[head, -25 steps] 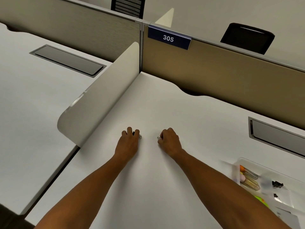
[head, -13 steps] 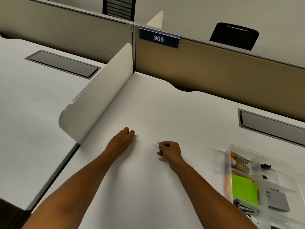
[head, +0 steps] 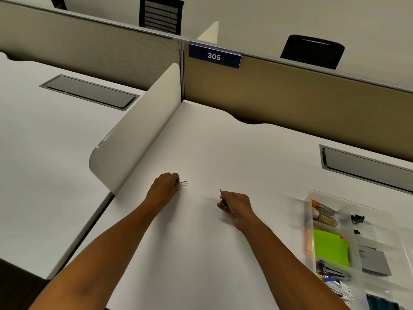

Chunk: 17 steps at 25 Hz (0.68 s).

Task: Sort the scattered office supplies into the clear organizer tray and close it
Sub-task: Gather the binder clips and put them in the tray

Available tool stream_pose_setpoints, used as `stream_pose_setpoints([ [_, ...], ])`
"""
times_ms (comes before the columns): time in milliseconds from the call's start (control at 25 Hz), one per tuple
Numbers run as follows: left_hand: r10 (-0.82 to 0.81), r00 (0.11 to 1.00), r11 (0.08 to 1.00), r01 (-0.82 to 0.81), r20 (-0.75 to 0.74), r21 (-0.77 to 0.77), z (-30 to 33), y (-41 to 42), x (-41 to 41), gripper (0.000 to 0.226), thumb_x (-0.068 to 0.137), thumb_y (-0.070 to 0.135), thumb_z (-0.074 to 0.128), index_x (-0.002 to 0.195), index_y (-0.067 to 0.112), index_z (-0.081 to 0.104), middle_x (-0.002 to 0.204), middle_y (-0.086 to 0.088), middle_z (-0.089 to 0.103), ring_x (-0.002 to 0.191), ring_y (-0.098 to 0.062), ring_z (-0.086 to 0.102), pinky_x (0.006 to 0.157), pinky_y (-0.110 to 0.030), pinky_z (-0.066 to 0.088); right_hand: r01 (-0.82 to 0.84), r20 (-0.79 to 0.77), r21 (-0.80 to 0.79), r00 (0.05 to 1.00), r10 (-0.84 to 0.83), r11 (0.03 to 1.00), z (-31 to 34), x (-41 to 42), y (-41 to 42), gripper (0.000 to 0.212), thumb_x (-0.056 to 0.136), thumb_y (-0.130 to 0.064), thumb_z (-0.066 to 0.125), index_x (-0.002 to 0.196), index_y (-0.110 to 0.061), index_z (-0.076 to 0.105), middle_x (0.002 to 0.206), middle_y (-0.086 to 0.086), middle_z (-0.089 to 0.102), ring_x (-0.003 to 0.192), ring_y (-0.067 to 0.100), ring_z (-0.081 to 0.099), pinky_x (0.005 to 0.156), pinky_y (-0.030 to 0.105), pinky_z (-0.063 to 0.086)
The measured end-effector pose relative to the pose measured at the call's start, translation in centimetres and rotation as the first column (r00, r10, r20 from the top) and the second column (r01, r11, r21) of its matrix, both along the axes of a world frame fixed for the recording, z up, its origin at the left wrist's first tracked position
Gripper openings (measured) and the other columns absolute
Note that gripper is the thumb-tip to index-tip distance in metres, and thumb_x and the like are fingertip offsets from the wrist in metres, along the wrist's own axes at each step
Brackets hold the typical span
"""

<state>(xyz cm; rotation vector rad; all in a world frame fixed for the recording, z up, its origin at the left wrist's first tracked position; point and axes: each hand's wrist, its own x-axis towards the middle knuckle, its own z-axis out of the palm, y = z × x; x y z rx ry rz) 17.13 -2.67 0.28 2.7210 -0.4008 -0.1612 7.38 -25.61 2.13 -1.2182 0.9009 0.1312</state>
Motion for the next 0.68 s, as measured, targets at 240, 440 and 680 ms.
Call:
stream_pose_setpoints([
  [240, 0.337, 0.858, 0.635, -0.512, -0.389, -0.579, -0.6, 0.9, -0.5, 0.012, 0.081, 0.005, 0.064, 0.086, 0.013, 0.071, 0.071, -0.007, 0.072, 0.054, -0.019, 0.066, 0.056, -0.027, 0.057, 0.043, 0.0, 0.041, 0.999, -0.043, 0.998, 0.7, -0.9, -0.6, 0.007, 0.082, -0.003, 0.072, 0.081, 0.003, 0.069, 0.082, 0.014, 0.061, 0.059, 0.019, 0.065, 0.066, 0.027, 0.059],
  [440, 0.166, 0.694, 0.151, -0.72, -0.701, -0.677, 0.3, 0.4, -1.3, 0.011, 0.082, -0.001, 0.068, 0.091, 0.005, 0.072, 0.081, -0.013, 0.072, 0.066, -0.018, 0.069, 0.06, -0.024, 0.057, 0.128, 0.033, 0.16, 0.99, -0.135, 0.979, 1.8, -1.3, -1.3, 0.003, 0.08, 0.007, 0.07, 0.082, 0.008, 0.068, 0.078, 0.015, 0.06, 0.067, 0.023, 0.058, 0.056, 0.025, 0.058],
  [680, -0.01, 0.702, 0.072, -0.71, -0.712, -0.701, 2.7, -3.3, -2.5, 0.016, 0.083, -0.001, 0.068, 0.099, -0.001, 0.069, 0.081, -0.014, 0.071, 0.069, -0.021, 0.067, 0.064, -0.025, 0.056, 0.19, 0.076, 0.287, 0.973, -0.22, 0.939, 3.4, -2.3, -3.0, 0.007, 0.079, 0.007, 0.072, 0.085, 0.009, 0.069, 0.079, 0.014, 0.062, 0.067, 0.021, 0.059, 0.061, 0.026, 0.058],
])
